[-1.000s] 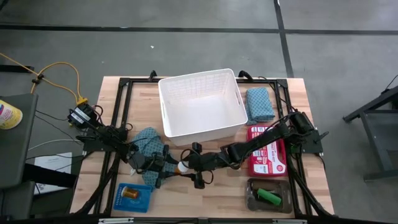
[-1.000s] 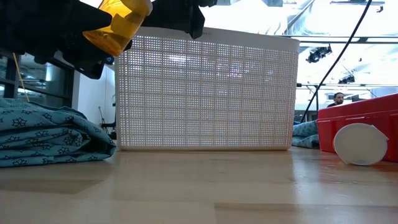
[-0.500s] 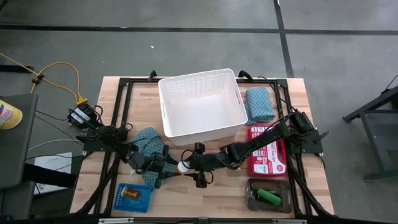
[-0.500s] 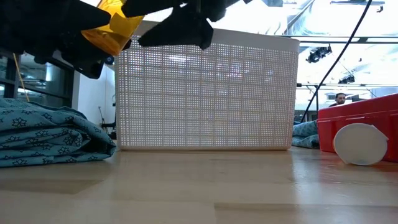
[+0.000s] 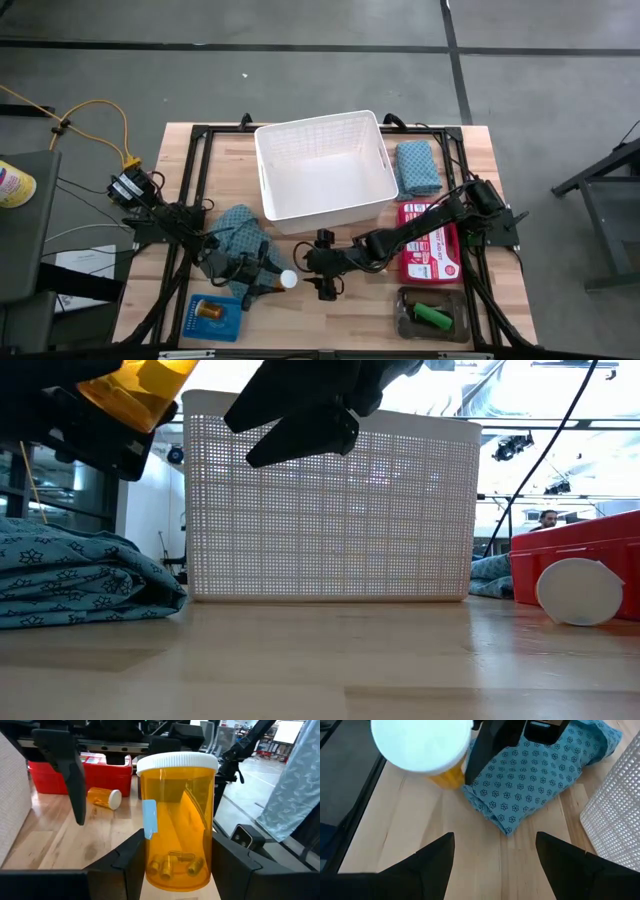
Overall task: Pick & place medical supplies in basket/bin
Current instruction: Put the bottom orange pill bottle into the blue bin
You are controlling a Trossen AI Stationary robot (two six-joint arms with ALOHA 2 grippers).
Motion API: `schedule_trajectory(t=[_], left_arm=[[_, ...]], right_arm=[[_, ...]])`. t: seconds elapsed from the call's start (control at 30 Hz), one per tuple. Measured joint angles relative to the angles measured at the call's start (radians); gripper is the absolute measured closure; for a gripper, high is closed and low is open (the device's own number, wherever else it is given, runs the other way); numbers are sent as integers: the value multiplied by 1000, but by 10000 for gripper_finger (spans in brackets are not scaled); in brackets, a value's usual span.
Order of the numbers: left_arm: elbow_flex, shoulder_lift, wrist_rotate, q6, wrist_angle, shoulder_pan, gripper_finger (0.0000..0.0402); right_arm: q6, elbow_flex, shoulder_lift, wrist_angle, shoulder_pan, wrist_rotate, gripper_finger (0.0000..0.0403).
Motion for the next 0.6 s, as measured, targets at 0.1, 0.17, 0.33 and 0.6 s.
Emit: schedule_trajectory(t=[0.1,0.17,0.33,0.6], left_arm=[[0,0,0,0,0,-2,226],[0,0,0,-1,0,-2,226],[0,0,0,-3,0,-2,226],[0,0,0,27,-1,-21,226]], right_arm=[[0,0,0,0,0,0,136],[0,0,0,1,0,0,136],[-1,0,0,1,0,0,136],[-1,0,0,1,0,0,136]])
